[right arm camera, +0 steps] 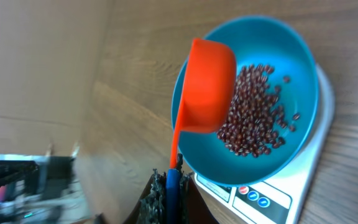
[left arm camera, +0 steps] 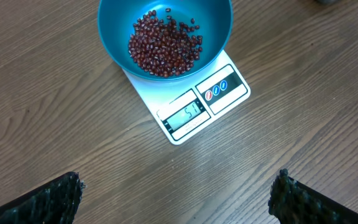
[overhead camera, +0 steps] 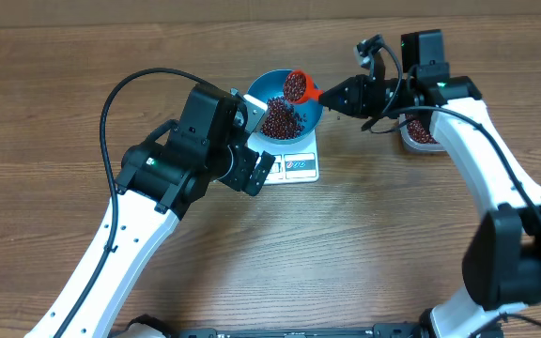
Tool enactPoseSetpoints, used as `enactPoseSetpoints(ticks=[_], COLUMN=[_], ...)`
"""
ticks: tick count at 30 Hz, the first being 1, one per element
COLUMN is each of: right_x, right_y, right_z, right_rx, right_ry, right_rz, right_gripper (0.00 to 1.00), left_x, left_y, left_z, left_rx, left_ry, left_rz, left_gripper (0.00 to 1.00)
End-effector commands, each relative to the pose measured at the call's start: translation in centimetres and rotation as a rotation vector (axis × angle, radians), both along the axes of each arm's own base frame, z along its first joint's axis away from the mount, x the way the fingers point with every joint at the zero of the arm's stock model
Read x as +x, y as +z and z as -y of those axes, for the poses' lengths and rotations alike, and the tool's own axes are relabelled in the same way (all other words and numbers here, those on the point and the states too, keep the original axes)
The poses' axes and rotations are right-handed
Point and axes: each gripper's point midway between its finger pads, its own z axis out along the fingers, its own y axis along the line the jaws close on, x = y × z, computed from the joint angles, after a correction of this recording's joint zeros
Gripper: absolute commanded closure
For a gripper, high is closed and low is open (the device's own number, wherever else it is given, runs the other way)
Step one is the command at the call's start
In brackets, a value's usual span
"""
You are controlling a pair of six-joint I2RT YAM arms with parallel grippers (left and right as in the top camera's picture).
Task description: Scoop item into bowl and weigh 150g on scale
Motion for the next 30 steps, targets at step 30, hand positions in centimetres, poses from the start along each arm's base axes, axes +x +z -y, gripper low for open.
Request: enactPoseSetpoints(ticks=[30], right_x=[-2.3], right_y=[2.3], right_z=[-1.4], right_rx=[-0.459], right_ry=[-0.004], right_rz=[0.280], right_gripper=[0.96], left_x=[-0.1], left_y=[0.1], left_z=[-0.2], left_rx=[-0.011], left_ry=[0.012], left_rz=[-0.001], left_gripper=[0.00])
